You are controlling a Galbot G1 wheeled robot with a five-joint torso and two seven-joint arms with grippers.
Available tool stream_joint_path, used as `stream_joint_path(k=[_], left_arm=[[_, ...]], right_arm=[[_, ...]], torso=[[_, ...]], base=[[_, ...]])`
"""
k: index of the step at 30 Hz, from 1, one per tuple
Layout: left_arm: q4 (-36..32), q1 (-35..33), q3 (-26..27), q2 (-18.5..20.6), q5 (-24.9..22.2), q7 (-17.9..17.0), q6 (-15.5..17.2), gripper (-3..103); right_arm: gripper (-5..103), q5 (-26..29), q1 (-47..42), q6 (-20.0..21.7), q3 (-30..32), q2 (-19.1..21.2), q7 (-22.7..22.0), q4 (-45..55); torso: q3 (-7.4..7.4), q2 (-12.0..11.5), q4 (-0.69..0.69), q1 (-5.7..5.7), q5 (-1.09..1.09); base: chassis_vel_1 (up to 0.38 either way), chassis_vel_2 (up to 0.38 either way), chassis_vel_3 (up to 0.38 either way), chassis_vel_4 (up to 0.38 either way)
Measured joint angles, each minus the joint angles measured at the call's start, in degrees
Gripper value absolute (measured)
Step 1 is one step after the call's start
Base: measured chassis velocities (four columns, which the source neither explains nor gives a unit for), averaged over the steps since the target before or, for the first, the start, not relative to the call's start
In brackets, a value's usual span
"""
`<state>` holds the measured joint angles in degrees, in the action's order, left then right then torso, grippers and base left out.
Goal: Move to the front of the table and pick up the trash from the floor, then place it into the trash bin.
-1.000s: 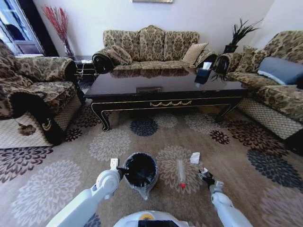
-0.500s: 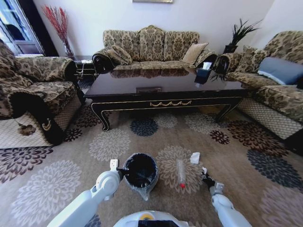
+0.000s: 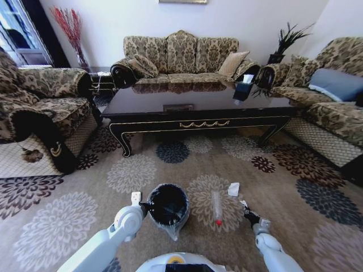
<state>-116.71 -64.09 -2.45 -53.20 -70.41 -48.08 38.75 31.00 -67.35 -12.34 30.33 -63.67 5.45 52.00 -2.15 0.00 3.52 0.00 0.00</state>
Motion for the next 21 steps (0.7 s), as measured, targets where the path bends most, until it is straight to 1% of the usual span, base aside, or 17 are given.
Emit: stream_joint_path(k=[6, 8, 9, 13, 14, 15, 16, 17, 18, 20, 21], left_arm=[[0.5, 1.5, -1.4, -0.5, 0.1, 0.0, 0.1, 0], [0.9, 3.0, -2.7, -0.8, 0.1, -0.2, 0.1, 0], [0.9, 3.0, -2.7, -0.8, 0.1, -0.2, 0.1, 0], [2.4, 6.3, -5.6, -2.0, 0.1, -0.6, 0.3, 0], [2.4, 6.3, -5.6, -2.0, 0.1, -0.6, 0.3, 0], [3.0, 7.7, -7.0, -2.7, 0.0, -1.0, 0.3, 0], [3.4, 8.7, -8.1, -3.2, 0.0, -1.2, 0.3, 0], [3.4, 8.7, -8.1, -3.2, 0.0, -1.2, 0.3, 0], [4.0, 10.3, -9.9, -3.9, -0.1, -1.5, 0.2, 0], [4.5, 11.9, -11.6, -4.6, -0.3, -1.9, 0.2, 0], [4.9, 13.1, -12.8, -5.1, -0.7, -2.2, 0.1, 0]], right_arm=[[0, 0.0, -2.7, 0.0, 1.0, 0.5, -0.3, 3.9], [0, 0.8, -5.3, 0.3, 1.7, 1.1, -0.7, 8.7], [0, 0.8, -5.3, 0.3, 1.7, 1.1, -0.7, 8.7], [0, 1.9, -11.3, 1.2, 2.8, 0.8, -1.7, 21.3], [0, 1.9, -11.3, 1.2, 2.8, 0.8, -1.7, 21.3], [0, 2.0, -13.4, 1.4, 3.1, 0.4, -2.1, 26.2], [0, 2.0, -14.4, 1.5, 3.2, 0.4, -2.2, 28.6], [0, 2.0, -14.4, 1.5, 3.2, 0.4, -2.2, 28.6], [0, 2.0, -16.0, 1.9, 3.4, 0.4, -2.7, 33.0], [0, 2.1, -17.4, 2.3, 3.5, 0.4, -3.1, 37.3], [0, 2.1, -18.5, 2.7, 3.5, 0.5, -3.5, 41.2]], torso=[[0.00, 0.0, -0.01, 0.00, 0.02], [0.00, 0.0, 0.00, 0.00, 0.01], [0.00, 0.0, 0.00, 0.00, 0.01], [0.00, 0.0, 0.00, 0.00, 0.02], [0.00, 0.0, 0.00, 0.00, 0.02], [0.01, 0.0, -0.02, 0.00, 0.03], [0.01, 0.0, -0.03, 0.00, 0.04], [0.01, 0.0, -0.03, 0.00, 0.04], [0.01, 0.0, -0.03, 0.00, 0.03], [0.01, 0.0, -0.02, 0.00, 0.04], [0.01, 0.0, -0.01, 0.00, 0.03]], base=[[0.000, 0.000, 0.000, 0.000], [0.000, 0.000, 0.000, 0.000], [0.000, 0.000, 0.000, 0.000], [0.000, 0.000, 0.000, 0.000], [0.000, 0.000, 0.000, 0.000], [0.000, 0.000, 0.000, 0.000], [0.000, 0.000, 0.000, 0.000], [0.000, 0.000, 0.000, 0.000], [0.000, 0.000, 0.000, 0.000], [0.000, 0.000, 0.000, 0.000], [0.000, 0.000, 0.000, 0.000]])
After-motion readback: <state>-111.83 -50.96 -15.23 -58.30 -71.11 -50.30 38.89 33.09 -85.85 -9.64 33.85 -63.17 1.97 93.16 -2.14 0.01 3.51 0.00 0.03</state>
